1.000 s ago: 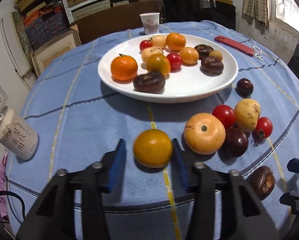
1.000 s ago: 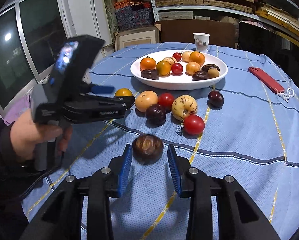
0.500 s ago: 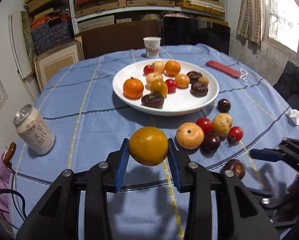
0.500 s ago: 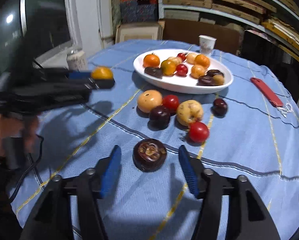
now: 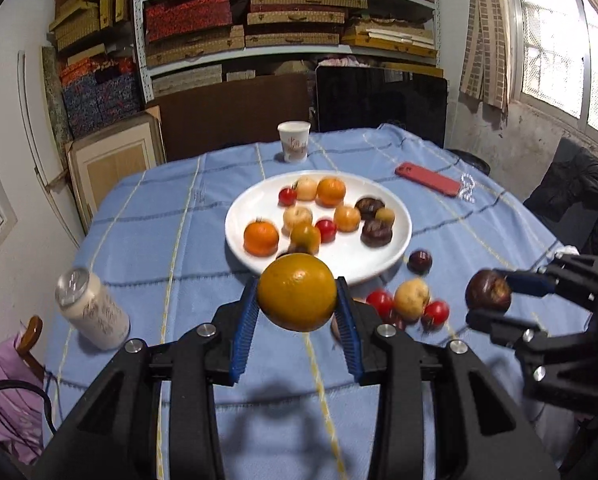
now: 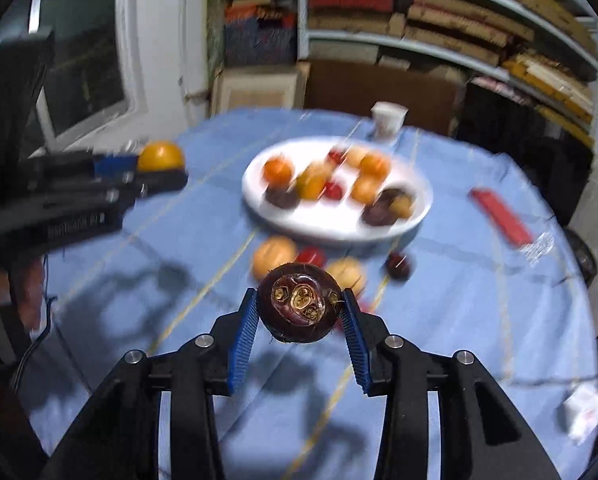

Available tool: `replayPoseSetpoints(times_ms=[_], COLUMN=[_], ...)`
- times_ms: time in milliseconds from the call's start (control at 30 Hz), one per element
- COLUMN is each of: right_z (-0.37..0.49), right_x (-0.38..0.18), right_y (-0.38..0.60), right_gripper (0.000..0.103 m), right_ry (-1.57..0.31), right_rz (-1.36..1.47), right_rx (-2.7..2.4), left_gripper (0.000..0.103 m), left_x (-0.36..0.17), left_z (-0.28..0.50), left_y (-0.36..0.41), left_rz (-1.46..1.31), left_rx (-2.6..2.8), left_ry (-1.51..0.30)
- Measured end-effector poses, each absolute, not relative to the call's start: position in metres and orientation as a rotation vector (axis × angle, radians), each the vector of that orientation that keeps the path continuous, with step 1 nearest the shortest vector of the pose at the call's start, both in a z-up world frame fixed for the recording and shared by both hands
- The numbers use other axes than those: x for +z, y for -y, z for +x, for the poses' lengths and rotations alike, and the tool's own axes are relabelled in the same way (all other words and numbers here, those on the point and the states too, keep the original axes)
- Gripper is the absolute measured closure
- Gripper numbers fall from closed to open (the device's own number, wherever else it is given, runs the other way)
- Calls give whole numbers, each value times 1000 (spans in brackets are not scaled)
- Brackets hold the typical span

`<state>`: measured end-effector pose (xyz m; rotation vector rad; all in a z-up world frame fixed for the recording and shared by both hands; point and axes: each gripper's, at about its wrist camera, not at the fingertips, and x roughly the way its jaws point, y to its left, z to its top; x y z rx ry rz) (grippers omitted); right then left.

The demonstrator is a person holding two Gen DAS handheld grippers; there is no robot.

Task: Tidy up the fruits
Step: 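Carry the dark brown and yellow-orange fruits onto the white plate and release both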

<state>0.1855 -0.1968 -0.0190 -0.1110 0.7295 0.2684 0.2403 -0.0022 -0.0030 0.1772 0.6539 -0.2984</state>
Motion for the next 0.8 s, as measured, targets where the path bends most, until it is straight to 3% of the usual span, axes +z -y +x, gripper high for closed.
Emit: replayPoseSetpoints(times_ms=[233,733,767,800], right_z=[243,379,380,379], right_x=[20,-31,-33,-33], right_y=[224,204,202,201], right_gripper=[61,59,53,40], right_ry=[-655,-767,-766,-750], right_rz=[-124,-141,-148,-161], right_rx=[220,266,257,236], left_gripper=[66,64,46,25], left_x=[20,-39,-42,-42], left_z=[294,442,444,443], left_y=[30,44,42,40], left_rz=[165,71,63,51], left_rx=[-301,-268,-257,-245], left_ry=[-642,-799,-800,-790])
